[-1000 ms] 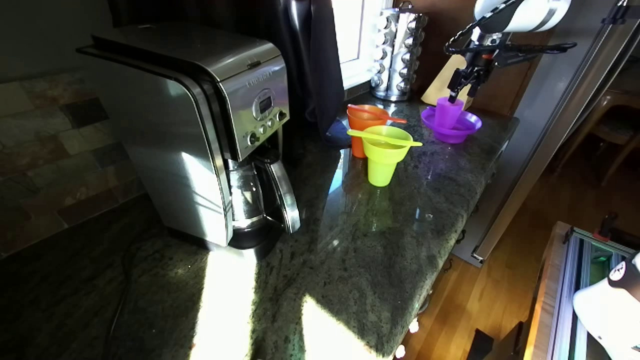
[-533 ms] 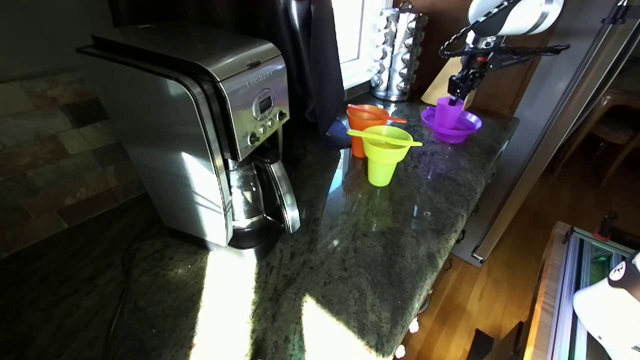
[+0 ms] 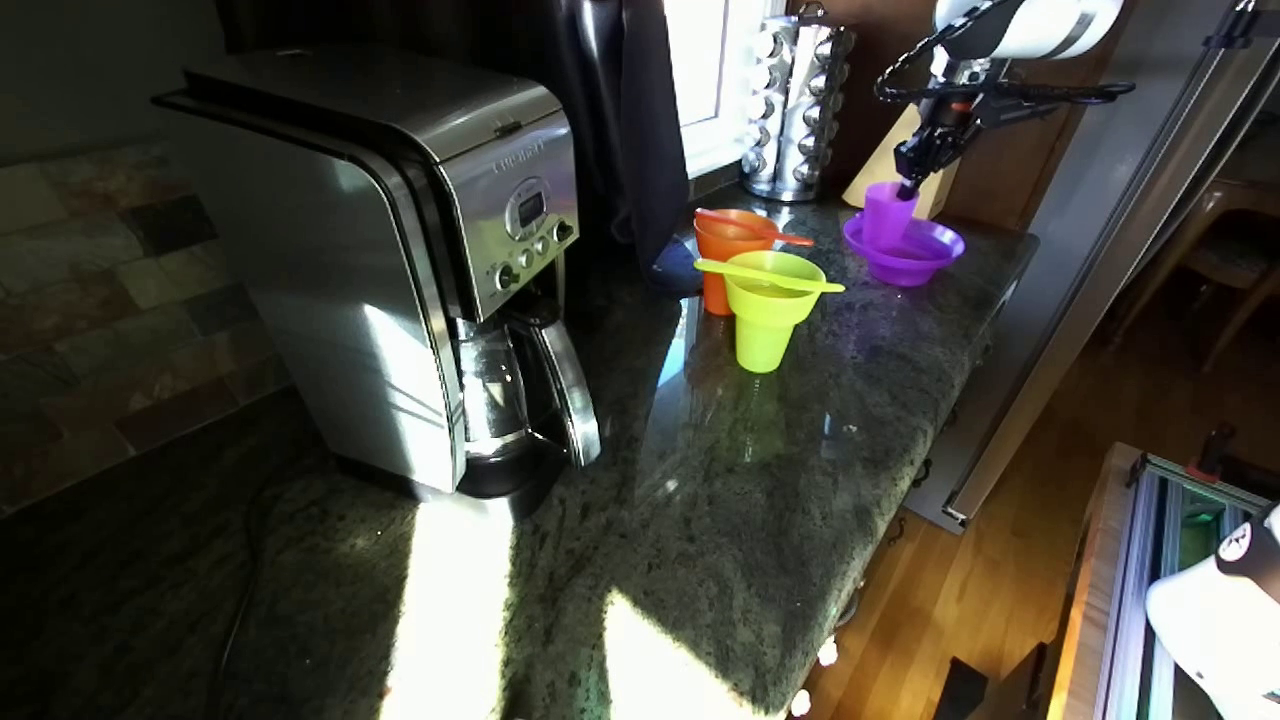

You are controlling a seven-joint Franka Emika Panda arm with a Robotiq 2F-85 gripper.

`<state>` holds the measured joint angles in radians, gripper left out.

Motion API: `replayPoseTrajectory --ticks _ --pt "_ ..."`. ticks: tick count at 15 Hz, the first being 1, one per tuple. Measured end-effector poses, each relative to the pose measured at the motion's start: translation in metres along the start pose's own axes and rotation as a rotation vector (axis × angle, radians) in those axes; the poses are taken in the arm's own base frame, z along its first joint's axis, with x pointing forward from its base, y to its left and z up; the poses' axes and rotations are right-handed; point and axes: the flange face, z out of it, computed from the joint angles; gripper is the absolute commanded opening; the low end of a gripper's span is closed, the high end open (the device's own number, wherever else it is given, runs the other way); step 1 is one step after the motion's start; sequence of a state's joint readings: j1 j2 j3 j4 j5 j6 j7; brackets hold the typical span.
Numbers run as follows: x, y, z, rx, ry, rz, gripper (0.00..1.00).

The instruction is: Unstack the purple items.

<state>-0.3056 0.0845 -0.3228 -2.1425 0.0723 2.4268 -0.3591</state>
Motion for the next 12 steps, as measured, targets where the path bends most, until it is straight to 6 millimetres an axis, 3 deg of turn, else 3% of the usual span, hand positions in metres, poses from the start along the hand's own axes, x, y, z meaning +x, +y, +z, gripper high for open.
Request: replayPoseTrajectory --ticks 6,12 --pt "0.006 0.002 -0.022 0.025 0.049 -0.025 0.01" --pt "0.013 -0.009 -0.057 0.093 0.081 0.037 0.01"
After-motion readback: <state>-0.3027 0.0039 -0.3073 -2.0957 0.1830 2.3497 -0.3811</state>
